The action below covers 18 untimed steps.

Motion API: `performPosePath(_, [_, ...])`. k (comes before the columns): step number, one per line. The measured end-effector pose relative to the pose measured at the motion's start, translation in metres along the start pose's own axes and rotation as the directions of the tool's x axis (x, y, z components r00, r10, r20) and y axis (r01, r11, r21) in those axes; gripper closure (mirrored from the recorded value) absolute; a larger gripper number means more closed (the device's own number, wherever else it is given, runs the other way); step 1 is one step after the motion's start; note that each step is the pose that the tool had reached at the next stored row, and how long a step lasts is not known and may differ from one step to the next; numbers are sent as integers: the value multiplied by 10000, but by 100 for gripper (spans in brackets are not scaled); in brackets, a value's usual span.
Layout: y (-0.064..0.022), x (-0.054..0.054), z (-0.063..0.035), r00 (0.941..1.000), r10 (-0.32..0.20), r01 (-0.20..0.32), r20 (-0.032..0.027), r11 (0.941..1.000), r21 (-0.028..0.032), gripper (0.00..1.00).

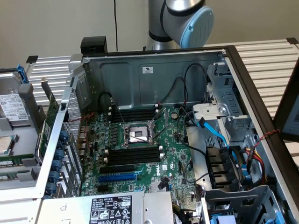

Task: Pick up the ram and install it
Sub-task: 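Pick up the ram and move it above insertion slot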

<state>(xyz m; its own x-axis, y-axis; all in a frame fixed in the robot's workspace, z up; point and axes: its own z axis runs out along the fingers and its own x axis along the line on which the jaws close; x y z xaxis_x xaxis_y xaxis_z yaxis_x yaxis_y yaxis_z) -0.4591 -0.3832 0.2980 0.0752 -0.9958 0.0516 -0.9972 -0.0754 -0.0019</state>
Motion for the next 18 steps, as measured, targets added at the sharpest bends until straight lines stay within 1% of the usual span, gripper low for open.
performPosePath(5, [6,71,96,10000,-5,5,1,10000,3,64])
performPosePath(15, [8,81,278,10000,-6,6,0,10000,1,64])
performPosePath(18, [10,112,333,10000,-6,6,0,10000,0,64])
